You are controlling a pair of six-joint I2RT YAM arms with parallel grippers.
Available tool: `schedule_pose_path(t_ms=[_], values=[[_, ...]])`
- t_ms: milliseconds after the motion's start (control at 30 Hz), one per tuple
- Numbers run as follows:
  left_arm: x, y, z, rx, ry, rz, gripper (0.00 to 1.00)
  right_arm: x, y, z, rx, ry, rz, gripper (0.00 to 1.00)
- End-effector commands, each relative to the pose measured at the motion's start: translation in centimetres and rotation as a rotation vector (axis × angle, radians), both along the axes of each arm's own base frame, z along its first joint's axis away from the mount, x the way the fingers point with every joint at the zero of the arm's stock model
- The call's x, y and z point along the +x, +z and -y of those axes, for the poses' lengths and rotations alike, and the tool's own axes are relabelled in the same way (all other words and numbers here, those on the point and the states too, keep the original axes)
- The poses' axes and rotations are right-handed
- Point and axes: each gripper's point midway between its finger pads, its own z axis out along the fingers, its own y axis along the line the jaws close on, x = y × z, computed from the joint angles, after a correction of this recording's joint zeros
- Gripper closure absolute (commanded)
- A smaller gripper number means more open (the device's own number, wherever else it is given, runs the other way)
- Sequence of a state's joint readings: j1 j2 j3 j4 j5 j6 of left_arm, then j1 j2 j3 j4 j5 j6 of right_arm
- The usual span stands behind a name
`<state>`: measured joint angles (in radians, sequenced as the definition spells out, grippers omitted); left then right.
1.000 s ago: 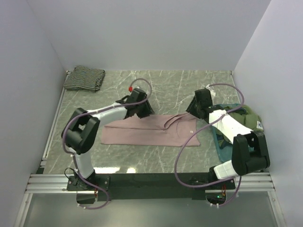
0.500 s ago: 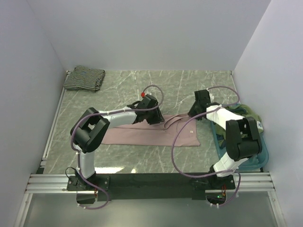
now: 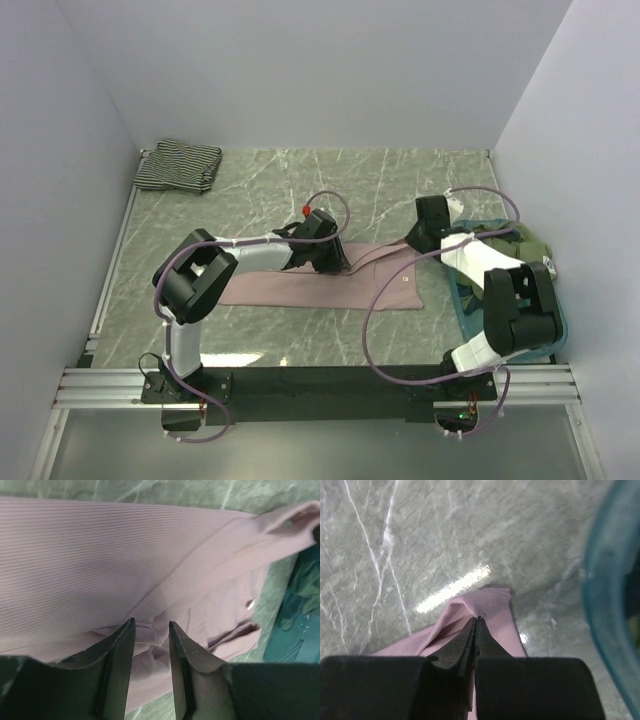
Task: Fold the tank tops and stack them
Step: Fold the tank top
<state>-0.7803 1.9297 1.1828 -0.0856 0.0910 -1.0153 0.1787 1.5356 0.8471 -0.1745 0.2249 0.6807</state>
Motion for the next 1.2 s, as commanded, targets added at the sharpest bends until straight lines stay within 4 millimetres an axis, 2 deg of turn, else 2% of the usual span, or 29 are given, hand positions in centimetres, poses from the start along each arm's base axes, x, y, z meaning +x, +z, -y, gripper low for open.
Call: schedule_pose_path(t_ms=[0, 100, 233, 400, 433, 467, 600, 733, 833, 867, 967, 1167], values=[[-0.4, -0.1, 0.6, -0.029, -0.011, -0.005, 0.61, 1.2, 2.9, 1.6, -0.021, -0.095, 0.161, 1.0], [-0.6, -0.3, 0.5, -0.026, -0.011, -0.011, 0.62, 0.5, 2.2, 1.5, -0.015, -0.085, 0.15, 0.99], [-0.8, -0.4, 0.6, -0.025, -0.015, -0.013, 0.62, 0.4, 1.8, 1.2, -0.017, -0.067, 0.106, 0.68], [-0.7, -0.5, 0.5, -0.021, -0.009, -0.011, 0.62, 1.1, 2.0, 0.6, -0.007, -0.047, 0.06, 0.55], [-0.7, -0.5, 0.5, -0.022, -0.01, -0.012, 0.62, 1.8, 2.7, 0.4, -0.002, -0.045, 0.07, 0.52], [-0.7, -0.5, 0.5, -0.022, -0.008, -0.012, 0.62, 1.8, 2.0, 0.2, -0.004, -0.041, 0.037, 0.52], [-0.8, -0.6, 0.3, -0.02, -0.005, -0.012, 0.62, 2.8, 2.2, -0.2, 0.02, -0.05, 0.018, 0.5], [-0.8, -0.6, 0.3, -0.019, -0.008, -0.011, 0.62, 2.5, 2.0, -0.9, 0.052, -0.037, 0.007, 0.49], [-0.9, -0.6, 0.3, -0.016, -0.011, -0.012, 0.62, 1.3, 1.6, -0.6, 0.041, -0.049, -0.02, 0.49], [-0.8, -0.6, 0.3, -0.017, -0.011, -0.01, 0.62, 1.2, 2.4, -0.3, 0.037, -0.058, 0.002, 0.49], [-0.8, -0.8, 0.4, -0.02, -0.011, -0.015, 0.62, 0.2, 3.0, -0.1, 0.049, -0.08, 0.009, 0.48], [-0.7, -1.1, -0.3, -0.003, 0.027, -0.012, 0.63, -0.8, 2.3, -0.6, 0.085, -0.107, -0.019, 0.48]])
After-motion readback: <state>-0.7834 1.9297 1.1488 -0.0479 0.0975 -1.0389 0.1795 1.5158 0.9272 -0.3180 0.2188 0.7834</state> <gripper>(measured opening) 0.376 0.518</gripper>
